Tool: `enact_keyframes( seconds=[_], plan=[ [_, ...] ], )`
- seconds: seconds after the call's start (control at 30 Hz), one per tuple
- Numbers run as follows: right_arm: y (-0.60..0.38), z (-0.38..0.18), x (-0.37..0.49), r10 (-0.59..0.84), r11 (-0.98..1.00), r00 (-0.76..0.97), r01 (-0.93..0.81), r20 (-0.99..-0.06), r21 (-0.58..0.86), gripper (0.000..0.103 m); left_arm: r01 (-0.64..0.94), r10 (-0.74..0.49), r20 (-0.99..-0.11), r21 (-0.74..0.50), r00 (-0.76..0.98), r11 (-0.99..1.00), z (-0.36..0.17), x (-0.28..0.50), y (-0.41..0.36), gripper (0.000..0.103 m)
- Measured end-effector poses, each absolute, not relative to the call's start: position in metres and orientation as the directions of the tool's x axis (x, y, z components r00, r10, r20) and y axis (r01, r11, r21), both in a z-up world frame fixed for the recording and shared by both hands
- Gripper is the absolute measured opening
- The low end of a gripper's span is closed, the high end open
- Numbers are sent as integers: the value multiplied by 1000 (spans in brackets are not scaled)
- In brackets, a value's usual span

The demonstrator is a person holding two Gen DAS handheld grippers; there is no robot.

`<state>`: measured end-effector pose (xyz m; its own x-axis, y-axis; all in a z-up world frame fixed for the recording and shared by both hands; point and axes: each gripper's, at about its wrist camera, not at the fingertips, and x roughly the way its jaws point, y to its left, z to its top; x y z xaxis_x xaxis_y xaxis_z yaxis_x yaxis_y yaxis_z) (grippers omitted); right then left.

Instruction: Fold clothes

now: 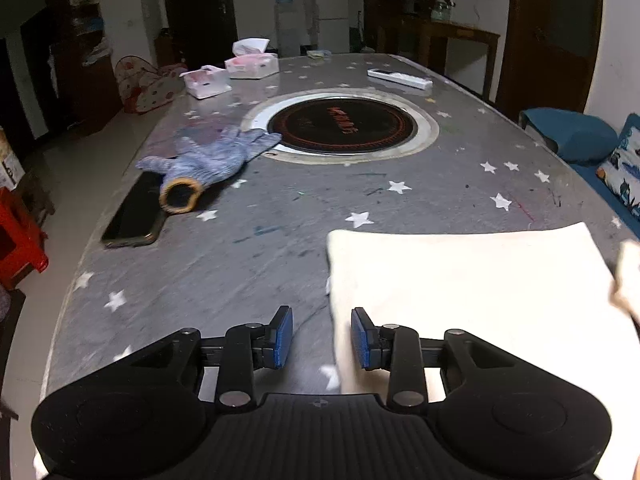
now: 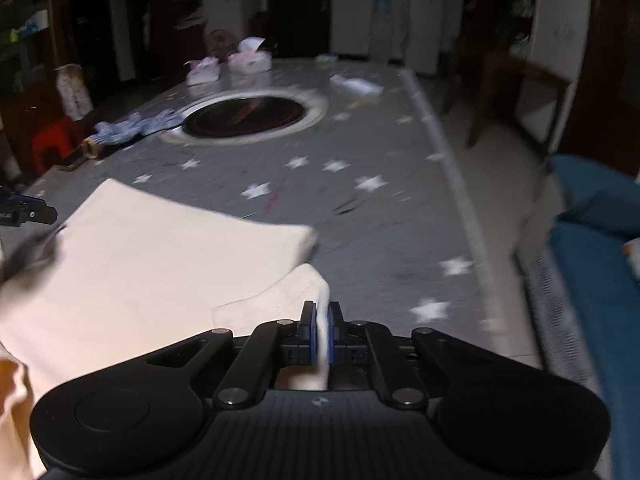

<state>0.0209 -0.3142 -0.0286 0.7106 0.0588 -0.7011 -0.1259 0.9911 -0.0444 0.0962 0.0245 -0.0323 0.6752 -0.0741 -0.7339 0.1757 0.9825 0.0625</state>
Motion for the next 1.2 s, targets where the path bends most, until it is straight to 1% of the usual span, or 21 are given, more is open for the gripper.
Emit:
enact_keyframes(
  seconds=[0.1, 0.13, 0.17, 0.2, 0.27, 0.43, 0.57, 0.6, 0.67, 0.7, 0.73, 0.77, 0.8, 0.83, 0.87, 0.9, 1.0, 1.2],
  plan=[
    [-327, -21, 5, -89, 985, 713, -40, -696, -167, 5, 185, -74, -746, 67, 662, 980, -39, 105, 19, 37],
    [-331, -20, 1, -142, 978, 708, -10, -692, -211, 7, 186, -74, -748, 68, 659, 980, -41, 107, 17, 39],
    [-332, -20, 1, -153, 976, 704, -3, -693, -219, 11, 185, -70, -749, 71, 659, 980, -43, 109, 16, 42],
    [-331, -21, 4, -130, 980, 702, -16, -700, -199, 14, 184, -67, -750, 75, 658, 980, -44, 110, 15, 44],
    [-327, -23, 10, -84, 987, 698, -41, -712, -158, 35, 186, -66, -750, 77, 658, 980, -45, 112, 13, 45],
    [-319, -28, 26, 32, 993, 681, -103, -732, -53, 36, 197, -72, -746, 81, 662, 977, -47, 118, 7, 45],
    [-312, -32, 39, 125, 988, 662, -151, -739, 31, 36, 205, -81, -744, 76, 664, 976, -47, 124, 5, 45],
    [-311, -33, 43, 148, 985, 657, -162, -740, 53, 35, 207, -85, -743, 73, 664, 976, -47, 125, 5, 43],
    [-307, -35, 52, 160, 983, 654, -172, -740, 60, 35, 211, -92, -742, 67, 664, 975, -48, 128, 6, 39],
    [-306, -36, 57, 161, 983, 653, -175, -740, 59, 34, 213, -96, -741, 64, 665, 975, -48, 130, 6, 39],
    [-304, -37, 62, 162, 982, 653, -178, -740, 58, 31, 216, -101, -739, 62, 666, 974, -49, 131, 6, 38],
    [-302, -38, 67, 163, 982, 653, -181, -740, 57, 29, 222, -107, -736, 60, 668, 973, -49, 133, 6, 34],
    [-300, -38, 72, 164, 981, 652, -184, -740, 55, 28, 229, -115, -734, 57, 670, 972, -49, 134, 6, 27],
    [-299, -39, 77, 165, 981, 652, -187, -740, 54, 20, 237, -124, -733, 52, 669, 970, -50, 136, 5, 23],
    [-297, -40, 82, 166, 980, 652, -190, -740, 53, 8, 244, -130, -732, 51, 669, 968, -50, 138, 4, 14],
    [-295, -41, 87, 168, 980, 651, -193, -740, 52, 4, 251, -133, -730, 55, 671, 966, -50, 141, 2, 12],
    [-290, -44, 103, 171, 978, 651, -202, -740, 48, 3, 260, -127, -720, 77, 682, 962, -50, 149, -2, 8],
    [-280, -43, 137, 170, 976, 661, -218, -731, 31, 3, 230, -92, -710, 101, 698, 968, -46, 185, 2, 8]
  ],
)
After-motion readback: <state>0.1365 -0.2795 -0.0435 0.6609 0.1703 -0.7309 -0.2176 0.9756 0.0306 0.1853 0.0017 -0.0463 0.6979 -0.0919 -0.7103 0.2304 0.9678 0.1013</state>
